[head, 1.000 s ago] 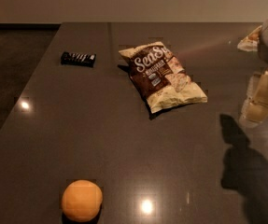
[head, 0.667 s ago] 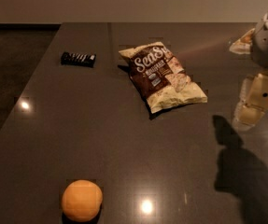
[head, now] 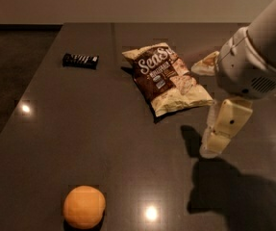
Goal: Move orange near rxbar chocolate
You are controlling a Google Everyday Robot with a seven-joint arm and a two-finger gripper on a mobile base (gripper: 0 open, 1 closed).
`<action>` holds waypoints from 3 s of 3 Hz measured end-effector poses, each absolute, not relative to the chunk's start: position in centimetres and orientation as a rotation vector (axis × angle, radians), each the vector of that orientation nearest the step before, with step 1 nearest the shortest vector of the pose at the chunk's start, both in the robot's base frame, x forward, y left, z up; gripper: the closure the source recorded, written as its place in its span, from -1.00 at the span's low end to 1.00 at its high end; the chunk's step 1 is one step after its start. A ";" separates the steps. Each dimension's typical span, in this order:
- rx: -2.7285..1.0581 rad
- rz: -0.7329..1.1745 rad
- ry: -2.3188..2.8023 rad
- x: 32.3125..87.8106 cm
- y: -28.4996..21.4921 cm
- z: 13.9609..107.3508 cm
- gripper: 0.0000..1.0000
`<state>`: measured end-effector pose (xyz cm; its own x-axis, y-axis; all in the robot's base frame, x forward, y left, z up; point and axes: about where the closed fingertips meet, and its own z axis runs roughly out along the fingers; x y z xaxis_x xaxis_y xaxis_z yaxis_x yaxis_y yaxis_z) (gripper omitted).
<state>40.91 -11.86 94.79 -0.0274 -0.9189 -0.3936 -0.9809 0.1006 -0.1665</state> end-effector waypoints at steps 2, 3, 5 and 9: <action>-1.957 0.427 1.745 35.5 -3.6 92.4 -1.00; -1.996 0.493 1.684 33.5 -0.6 91.1 -1.00; -2.078 0.558 1.579 30.9 4.6 89.2 -1.00; -2.203 0.583 1.539 29.2 8.3 84.1 -0.70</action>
Offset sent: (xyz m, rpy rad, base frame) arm -0.0831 0.1171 -0.0414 0.2188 0.0523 0.2911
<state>29.19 8.34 84.10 0.3108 -0.7819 -0.5404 -0.9437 -0.3217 -0.0774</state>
